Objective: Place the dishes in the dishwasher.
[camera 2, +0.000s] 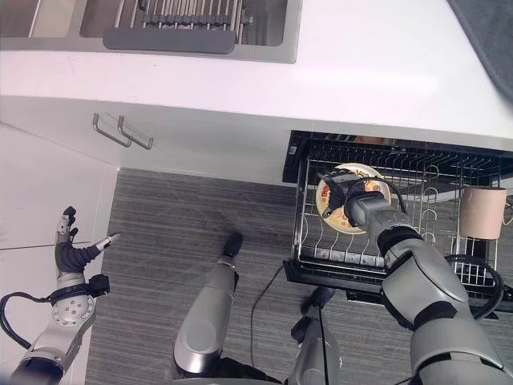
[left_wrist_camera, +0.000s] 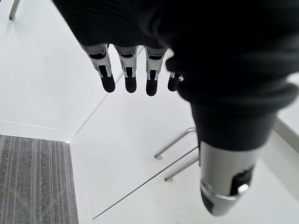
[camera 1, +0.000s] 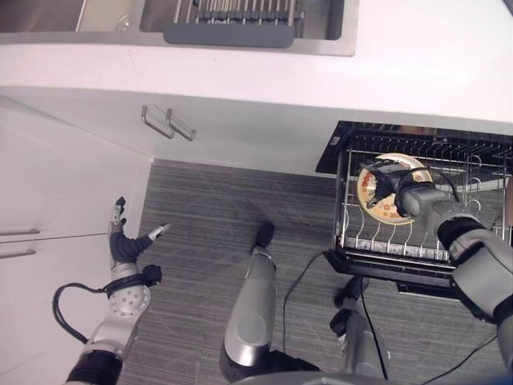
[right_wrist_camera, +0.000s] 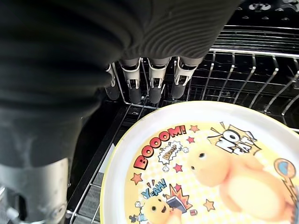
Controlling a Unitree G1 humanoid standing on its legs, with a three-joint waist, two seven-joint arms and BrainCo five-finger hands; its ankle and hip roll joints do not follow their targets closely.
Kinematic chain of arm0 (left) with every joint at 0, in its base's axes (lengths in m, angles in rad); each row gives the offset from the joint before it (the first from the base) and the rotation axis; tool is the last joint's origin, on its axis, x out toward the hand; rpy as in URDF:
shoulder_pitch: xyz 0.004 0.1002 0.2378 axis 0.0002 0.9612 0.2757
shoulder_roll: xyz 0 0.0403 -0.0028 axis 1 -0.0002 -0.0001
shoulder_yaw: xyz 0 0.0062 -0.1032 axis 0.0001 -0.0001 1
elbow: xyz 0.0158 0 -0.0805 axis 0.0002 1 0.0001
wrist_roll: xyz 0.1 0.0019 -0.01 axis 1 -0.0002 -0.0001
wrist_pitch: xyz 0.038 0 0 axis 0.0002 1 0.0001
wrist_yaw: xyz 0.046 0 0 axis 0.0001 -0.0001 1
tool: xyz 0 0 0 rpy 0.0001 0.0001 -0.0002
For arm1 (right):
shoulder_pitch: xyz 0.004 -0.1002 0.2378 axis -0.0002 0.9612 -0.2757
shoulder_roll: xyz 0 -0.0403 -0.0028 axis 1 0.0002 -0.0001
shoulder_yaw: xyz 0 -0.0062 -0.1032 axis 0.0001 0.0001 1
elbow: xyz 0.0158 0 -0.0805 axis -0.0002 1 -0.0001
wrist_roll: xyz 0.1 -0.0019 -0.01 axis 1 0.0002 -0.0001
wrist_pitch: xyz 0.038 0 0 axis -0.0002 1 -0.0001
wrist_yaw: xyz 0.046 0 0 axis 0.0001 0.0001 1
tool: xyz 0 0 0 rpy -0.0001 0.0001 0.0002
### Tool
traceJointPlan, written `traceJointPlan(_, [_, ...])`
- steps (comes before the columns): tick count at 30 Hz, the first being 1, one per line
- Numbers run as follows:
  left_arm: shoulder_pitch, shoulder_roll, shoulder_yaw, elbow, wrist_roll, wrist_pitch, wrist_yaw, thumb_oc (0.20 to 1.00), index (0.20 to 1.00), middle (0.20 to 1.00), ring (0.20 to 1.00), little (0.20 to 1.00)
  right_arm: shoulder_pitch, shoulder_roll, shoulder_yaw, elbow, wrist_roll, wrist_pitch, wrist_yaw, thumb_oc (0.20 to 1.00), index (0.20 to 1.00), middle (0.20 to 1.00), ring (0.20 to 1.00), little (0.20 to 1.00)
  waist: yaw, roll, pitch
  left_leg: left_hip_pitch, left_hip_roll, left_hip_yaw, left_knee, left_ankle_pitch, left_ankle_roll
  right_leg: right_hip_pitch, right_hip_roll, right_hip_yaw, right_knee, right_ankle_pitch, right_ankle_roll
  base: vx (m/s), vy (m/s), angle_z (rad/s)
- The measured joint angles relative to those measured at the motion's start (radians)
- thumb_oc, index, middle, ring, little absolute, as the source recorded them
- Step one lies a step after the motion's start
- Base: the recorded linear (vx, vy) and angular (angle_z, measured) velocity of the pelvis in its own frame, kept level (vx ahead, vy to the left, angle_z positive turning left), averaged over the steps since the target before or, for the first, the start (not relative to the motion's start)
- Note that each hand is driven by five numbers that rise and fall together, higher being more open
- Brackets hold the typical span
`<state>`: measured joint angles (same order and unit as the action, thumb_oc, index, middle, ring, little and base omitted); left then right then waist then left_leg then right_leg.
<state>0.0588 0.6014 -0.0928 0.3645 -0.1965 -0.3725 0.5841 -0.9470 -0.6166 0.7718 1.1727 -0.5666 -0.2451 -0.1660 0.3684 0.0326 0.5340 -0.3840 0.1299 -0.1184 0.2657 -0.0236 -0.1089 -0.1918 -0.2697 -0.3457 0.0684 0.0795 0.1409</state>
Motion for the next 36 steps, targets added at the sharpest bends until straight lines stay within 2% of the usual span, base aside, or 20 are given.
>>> traceJointPlan(2, [0.0, 0.0, -0.004, -0.001, 0.0, 0.004, 0.0, 1.0, 1.0, 1.0, 1.0, 1.0, 0.005, 0.0, -0.038, 0.0, 0.031, 0.003, 0.004, 1.0, 1.0, 1.0, 1.0, 1.0, 0.0, 0.0, 0.0, -0.001, 0.0, 0.001, 0.005, -0.001, 0.002, -0.001, 0.0, 0.003, 0.001, 0.0, 0.0, 0.01, 0.069, -0.02])
traceJointPlan(4, [0.0, 0.0, -0.007, -0.003, 0.0, 0.008, 0.0, 1.0, 1.0, 1.0, 1.0, 1.0, 0.017, -0.002, -0.058, -0.004, 0.145, 0.026, 0.006, 1.0, 1.0, 1.0, 1.0, 1.0, -0.004, 0.0, 0.0, -0.003, 0.0, 0.006, 0.014, -0.005, 0.007, -0.001, -0.001, 0.005, 0.001, 0.0, 0.0, 0.02, 0.141, -0.06])
traceJointPlan(5, [0.001, -0.001, -0.016, -0.011, -0.001, 0.02, 0.002, 1.0, 1.0, 1.0, 1.0, 1.0, 0.07, 0.004, -0.225, -0.042, 0.378, 0.088, 0.02, 1.0, 1.0, 1.0, 1.0, 1.0, -0.009, 0.0, 0.0, -0.003, -0.004, 0.015, 0.026, -0.013, 0.013, -0.003, -0.006, 0.014, 0.005, 0.0, -0.001, 0.02, 0.162, -0.11])
traceJointPlan(7, [0.012, -0.009, -0.023, -0.011, -0.001, 0.023, 0.003, 1.0, 1.0, 1.0, 1.0, 1.0, 0.108, 0.01, -0.384, -0.054, 0.54, 0.142, 0.018, 1.0, 1.0, 1.0, 1.0, 1.0, -0.034, -0.001, 0.001, -0.004, -0.015, 0.026, 0.048, -0.025, 0.025, -0.002, -0.016, 0.029, 0.007, 0.0, -0.001, 0.02, 0.108, -0.12])
traceJointPlan(9, [0.017, -0.013, -0.02, -0.012, -0.001, 0.028, 0.004, 1.0, 1.0, 1.0, 1.0, 1.0, 0.161, 0.011, -0.452, -0.088, 0.649, 0.182, 0.02, 1.0, 1.0, 1.0, 1.0, 1.0, -0.053, -0.01, 0.001, -0.007, -0.018, 0.037, 0.058, -0.032, 0.03, -0.004, -0.022, 0.033, 0.006, 0.001, -0.002, 0.04, 0.082, -0.09])
traceJointPlan(10, [0.027, -0.013, -0.018, -0.054, -0.006, 0.051, 0.012, 1.0, 1.0, 1.0, 1.0, 1.0, 0.227, -0.003, -0.473, -0.203, 0.763, 0.221, 0.037, 1.0, 1.0, 1.0, 1.0, 1.0, -0.073, -0.015, 0.002, -0.013, -0.014, 0.039, 0.071, -0.039, 0.031, -0.006, -0.018, 0.035, 0.006, 0.001, -0.002, 0.03, 0.111, -0.07])
traceJointPlan(11, [0.044, -0.013, -0.016, -0.095, -0.022, 0.062, 0.022, 1.0, 1.0, 1.0, 1.0, 1.0, 0.293, -0.014, -0.488, -0.318, 0.831, 0.232, 0.049, 1.0, 1.0, 1.0, 1.0, 1.0, -0.085, -0.022, 0.001, -0.014, -0.012, 0.041, 0.08, -0.044, 0.031, -0.006, -0.016, 0.039, 0.007, 0.001, -0.002, 0.03, 0.098, -0.15])
traceJointPlan(13, [0.074, -0.033, -0.015, -0.143, -0.021, 0.069, 0.035, 1.0, 1.0, 1.0, 1.0, 1.0, 0.449, -0.008, -0.588, -0.593, 1.01, 0.285, 0.05, 1.0, 1.0, 1.0, 1.0, 1.0, -0.124, -0.033, 0.001, -0.014, -0.008, 0.051, 0.111, -0.067, 0.034, -0.009, -0.013, 0.06, 0.017, 0.0, -0.002, 0.02, 0.079, -0.22])
traceJointPlan(15, [0.091, -0.061, 0.001, -0.148, -0.021, 0.071, 0.049, 1.0, 1.0, 1.0, 1.0, 1.0, 0.559, 0.049, -0.692, -0.734, 1.184, 0.323, 0.054, 1.0, 1.0, 1.0, 1.0, 1.0, -0.159, -0.053, 0.001, -0.014, -0.005, 0.062, 0.124, -0.077, 0.038, -0.01, -0.013, 0.07, 0.017, 0.0, -0.002, 0.05, 0.047, -0.18])
traceJointPlan(16, [0.095, -0.072, 0.018, -0.147, -0.02, 0.078, 0.06, 1.0, 1.0, 1.0, 1.0, 1.0, 0.643, 0.126, -0.747, -0.777, 1.302, 0.332, 0.059, 1.0, 1.0, 1.0, 1.0, 1.0, -0.188, -0.081, 0.001, -0.012, 0.002, 0.072, 0.124, -0.081, 0.036, -0.016, -0.009, 0.08, 0.019, -0.001, -0.005, 0.05, 0.036, -0.24])
traceJointPlan(18, [0.093, -0.086, 0.024, -0.145, -0.02, 0.094, 0.082, 1.0, 1.0, 1.0, 1.0, 1.0, 0.722, 0.232, -0.771, -0.833, 1.409, 0.345, 0.058, 1.0, 1.0, 1.0, 1.0, 1.0, -0.206, -0.101, 0.0, -0.008, 0.016, 0.08, 0.138, -0.093, 0.034, -0.016, 0.001, 0.092, 0.022, -0.002, -0.006, 0.02, 0.022, -0.25])
traceJointPlan(21, [0.091, -0.1, 0.022, -0.147, -0.019, 0.097, 0.093, 1.0, 1.0, 1.0, 1.0, 1.0, 0.745, 0.256, -0.718, -0.909, 1.456, 0.37, 0.037, 1.0, 1.0, 1.0, 1.0, 1.0, -0.227, -0.11, 0.001, 0.006, 0.031, 0.099, 0.135, -0.096, 0.031, -0.015, 0.012, 0.11, 0.023, -0.002, -0.006, 0.01, 0.022, -0.17])
traceJointPlan(23, [0.098, -0.137, 0.024, -0.126, -0.019, 0.1, 0.117, 1.0, 1.0, 1.0, 1.0, 1.0, 0.807, 0.257, -0.74, -1.025, 1.416, 0.366, -0.013, 1.0, 1.0, 1.0, 1.0, 1.0, -0.231, -0.118, 0.0, 0.023, 0.037, 0.104, 0.134, -0.095, 0.029, -0.004, 0.019, 0.114, 0.018, 0.0, -0.009, -0.01, 0.029, -0.09])
traceJointPlan(26, [0.136, -0.155, 0.027, -0.118, -0.019, 0.111, 0.139, 1.0, 1.0, 1.0, 1.0, 1.0, 0.864, 0.254, -0.802, -1.163, 1.362, 0.351, -0.052, 1.0, 1.0, 1.0, 1.0, 1.0, -0.263, -0.151, -0.001, 0.049, 0.048, 0.119, 0.117, -0.095, 0.027, 0.014, 0.027, 0.122, 0.001, 0.006, -0.012, 0.0, 0.04, -0.16])
traceJointPlan(28, [0.149, -0.165, 0.049, -0.117, -0.019, 0.115, 0.142, 1.0, 1.0, 1.0, 1.0, 1.0, 0.906, 0.241, -0.833, -1.254, 1.302, 0.315, -0.055, 1.0, 1.0, 1.0, 1.0, 1.0, -0.279, -0.167, -0.002, 0.061, 0.06, 0.134, 0.114, -0.099, 0.023, 0.014, 0.035, 0.139, 0.0, 0.008, -0.012, -0.01, 0.031, -0.21])
traceJointPlan(30, [0.149, -0.176, 0.055, -0.108, -0.019, 0.114, 0.153, 1.0, 1.0, 1.0, 1.0, 1.0, 0.96, 0.191, -0.873, -1.358, 1.257, 0.311, -0.06, 1.0, 1.0, 1.0, 1.0, 1.0, -0.294, -0.169, -0.002, 0.075, 0.065, 0.147, 0.103, -0.098, 0.02, 0.015, 0.038, 0.147, -0.001, 0.01, -0.013, 0.0, 0.035, -0.16])
traceJointPlan(35, [0.17, -0.193, 0.062, -0.054, -0.019, 0.106, 0.16, 1.0, 1.0, 1.0, 1.0, 1.0, 0.961, 0.152, -1.034, -1.462, 1.165, 0.173, -0.113, 1.0, 1.0, 1.0, 1.0, 1.0, -0.314, -0.169, -0.003, 0.113, 0.08, 0.173, 0.088, -0.102, 0.013, 0.036, 0.05, 0.17, -0.023, 0.021, -0.008, -0.01, 0.058, -0.17])
traceJointPlan(36, [0.171, -0.195, 0.064, -0.047, -0.019, 0.104, 0.16, 1.0, 1.0, 1.0, 1.0, 1.0, 0.961, 0.148, -1.04, -1.462, 1.151, 0.164, -0.127, 1.0, 1.0, 1.0, 1.0, 1.0, -0.315, -0.169, -0.003, 0.12, 0.08, 0.18, 0.084, -0.102, 0.013, 0.037, 0.05, 0.173, -0.025, 0.023, -0.008, 0.0, 0.057, -0.12])
